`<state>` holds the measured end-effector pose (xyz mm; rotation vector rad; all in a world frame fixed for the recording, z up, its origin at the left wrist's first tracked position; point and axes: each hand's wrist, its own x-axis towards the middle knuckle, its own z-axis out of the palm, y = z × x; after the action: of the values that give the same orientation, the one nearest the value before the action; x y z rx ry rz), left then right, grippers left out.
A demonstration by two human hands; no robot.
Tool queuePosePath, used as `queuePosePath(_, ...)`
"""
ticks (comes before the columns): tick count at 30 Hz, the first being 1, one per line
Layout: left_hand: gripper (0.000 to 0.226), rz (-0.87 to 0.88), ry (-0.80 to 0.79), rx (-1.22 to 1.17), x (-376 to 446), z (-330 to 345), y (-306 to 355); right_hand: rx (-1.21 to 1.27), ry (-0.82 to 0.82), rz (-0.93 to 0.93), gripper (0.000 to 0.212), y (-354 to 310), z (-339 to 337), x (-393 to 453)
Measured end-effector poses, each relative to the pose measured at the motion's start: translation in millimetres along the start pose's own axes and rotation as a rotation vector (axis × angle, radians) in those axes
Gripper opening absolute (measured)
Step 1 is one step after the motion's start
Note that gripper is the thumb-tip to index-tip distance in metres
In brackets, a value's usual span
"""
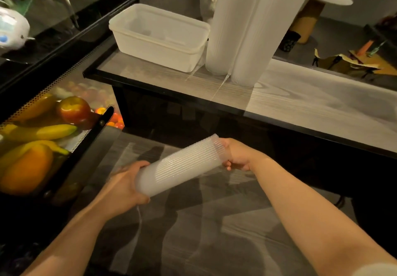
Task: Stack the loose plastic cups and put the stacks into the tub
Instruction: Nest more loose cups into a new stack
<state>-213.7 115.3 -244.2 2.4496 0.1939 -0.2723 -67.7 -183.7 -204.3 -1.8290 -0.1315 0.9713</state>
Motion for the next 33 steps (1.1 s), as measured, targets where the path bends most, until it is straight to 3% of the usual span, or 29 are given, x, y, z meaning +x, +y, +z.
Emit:
queuePosePath(3,0.098,-0.026,0.03,0.004,3.5,4.9,7.5,-0.024,0.078,-0.07,0.032,-5.5,14.7,11.3)
queuePosePath(6,0.101,-0.057,0.047,0.031,9.1,5.1,6.5,0.236,0.122,-0.087,0.036,-5.8,19.6,23.5)
queuePosePath(10,0.103,-0.069,0.068,0.053,18.0,0.5,-0.6,0.465,0.276,0.1,0.057,-11.1,20.5,50.3)
queuePosePath(13,0.097,-0.097,0.089,0.03,18.6,-3.5,-3.6,0.387,0.415,0.228,0.044,-10.7,14.3,76.8)
queuePosePath(16,0.095,-0.113,0.087,0.024,16.8,-8.4,-11.5,0.534,0.487,0.113,0.037,-4.2,3.1,100.9)
queuePosePath(20,0.092,-0.161,0.088,0.041,14.8,-13.8,-26.6,0.699,0.448,0.003,0.039,-7.9,-2.6,120.2)
queuePosePath(25,0.091,-0.267,0.071,0.043,12.1,-14.8,-46.3,0.747,0.483,0.03,0.043,-14.2,1.6,132.4)
queuePosePath(29,0.095,-0.285,0.054,0.014,8.5,-12.9,-54.6,0.636,0.529,0.075,0.041,-15.1,8.7,126.7)
queuePosePath(33,0.098,-0.304,0.004,0.001,7.7,-10.2,-61.6,0.465,0.692,0.088,0.041,-15.3,18.4,115.3)
